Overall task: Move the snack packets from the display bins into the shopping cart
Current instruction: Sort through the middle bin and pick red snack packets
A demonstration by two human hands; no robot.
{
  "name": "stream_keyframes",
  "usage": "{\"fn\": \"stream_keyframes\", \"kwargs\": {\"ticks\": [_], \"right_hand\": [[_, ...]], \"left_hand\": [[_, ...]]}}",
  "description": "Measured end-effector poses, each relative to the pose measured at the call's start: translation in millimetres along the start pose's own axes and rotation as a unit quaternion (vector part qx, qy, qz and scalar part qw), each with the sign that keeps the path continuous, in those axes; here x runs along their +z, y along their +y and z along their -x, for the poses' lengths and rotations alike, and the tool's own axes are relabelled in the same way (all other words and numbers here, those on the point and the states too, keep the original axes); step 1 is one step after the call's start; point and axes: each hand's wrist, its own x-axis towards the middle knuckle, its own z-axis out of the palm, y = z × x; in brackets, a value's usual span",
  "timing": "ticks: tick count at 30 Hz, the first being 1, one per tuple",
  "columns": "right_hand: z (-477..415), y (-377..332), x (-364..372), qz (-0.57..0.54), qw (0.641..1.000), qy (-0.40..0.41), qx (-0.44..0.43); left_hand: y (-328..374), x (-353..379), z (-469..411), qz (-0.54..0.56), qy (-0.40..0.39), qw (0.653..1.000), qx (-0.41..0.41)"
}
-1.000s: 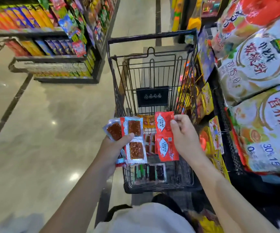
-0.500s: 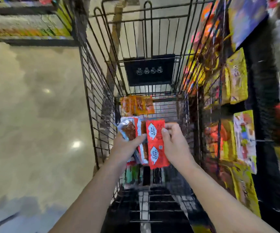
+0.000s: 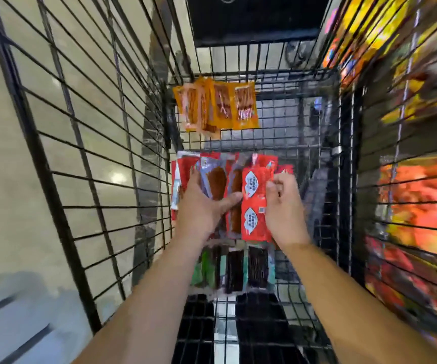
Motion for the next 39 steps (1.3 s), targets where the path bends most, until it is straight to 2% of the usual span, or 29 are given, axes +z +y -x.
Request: {"fn": "stream_keyframes", "kwargs": {"ticks": [7,11,16,22,28,32,39], "right_hand": [[6.2,12.4,2.7,-0.005,0.999,-0.032,0.040],[11.7,11.7,-11.2,0.087,0.995,-0.036,0.031],[23.0,3.2,-28.1,0.148,0.986,-0.066,0.024],[51.8,-15.5,-50.1,0.337,0.938,-0.082,-0.016],[114.4,-53.7,-84.5,0.443,0.890,-0.070,-0.080],[162.5,-85.4,-118.0,0.495,0.862,-0.069,-0.082],[263.8,-140.7,-164.0,0.516,0.849,0.004,-0.118]], "left_hand": [[-0.6,7.4,12.1,-0.153,0.092,0.984,0.015],[0.3,-0.8,11.2,-0.174,0.092,0.980,0.026],[1.3,-11.4,13.2,-0.205,0.096,0.974,0.022],[19.6,-32.1,41.8,-0.275,0.067,0.958,0.035],[52.1,-66.3,126.9,-0.393,0.035,0.910,0.127],[66.8,-97.5,195.6,-0.451,0.024,0.874,0.177],[79.6,-164.1,281.5,-0.508,0.045,0.831,0.220]]}}
